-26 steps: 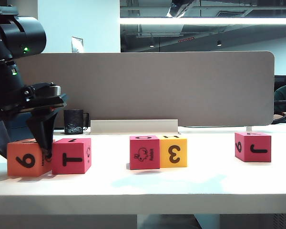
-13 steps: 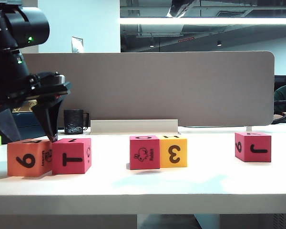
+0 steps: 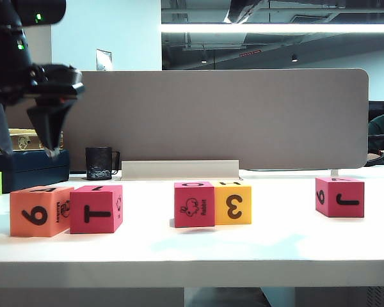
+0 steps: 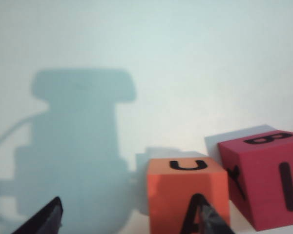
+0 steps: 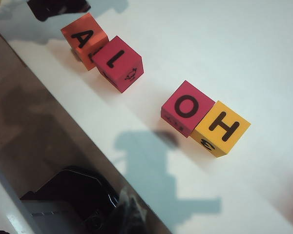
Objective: Select the appropriate blocks from the scattered letter blocks on the table and arrange them in a row to spell out "ALOHA".
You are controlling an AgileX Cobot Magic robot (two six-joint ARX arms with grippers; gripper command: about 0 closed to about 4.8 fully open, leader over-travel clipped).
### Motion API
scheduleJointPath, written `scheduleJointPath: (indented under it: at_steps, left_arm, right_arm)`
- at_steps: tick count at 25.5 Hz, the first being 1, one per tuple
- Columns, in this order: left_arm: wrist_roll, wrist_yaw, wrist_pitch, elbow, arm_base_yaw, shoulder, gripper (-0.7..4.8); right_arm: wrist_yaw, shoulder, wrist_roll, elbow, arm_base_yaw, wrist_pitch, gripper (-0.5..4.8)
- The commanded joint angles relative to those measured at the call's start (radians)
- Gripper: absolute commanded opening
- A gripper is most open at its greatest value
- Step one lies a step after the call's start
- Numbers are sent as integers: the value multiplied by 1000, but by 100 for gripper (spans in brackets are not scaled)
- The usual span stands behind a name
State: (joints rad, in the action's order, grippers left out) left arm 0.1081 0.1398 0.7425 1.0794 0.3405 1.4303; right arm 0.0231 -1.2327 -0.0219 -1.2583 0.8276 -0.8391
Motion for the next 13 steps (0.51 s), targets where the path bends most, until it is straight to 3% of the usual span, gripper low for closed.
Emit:
scheduleJointPath:
  at_steps: [1, 4, 7, 10, 11, 13]
  left_arm:
    - [-3, 89, 53, 1, 0, -20, 335]
    - [-3, 128, 93, 0, -1, -21, 329]
    - [-3, 137, 120, -3, -1, -21, 272]
    - [4, 165, 132, -25, -1, -21, 250]
    - [5, 179, 132, -34, -1, -21, 224]
    - [14, 193, 121, -80, -1, -21, 121]
  right_arm:
    - [2, 3, -4, -6, 2, 5, -5]
    - [2, 3, -4, -6, 2, 5, -5]
    - [3, 3, -4, -6, 2, 5, -5]
    - [6, 7, -4, -6, 2, 5, -5]
    - [6, 11, -4, -6, 2, 5, -5]
    - [6, 22, -5, -6, 2, 6, -5]
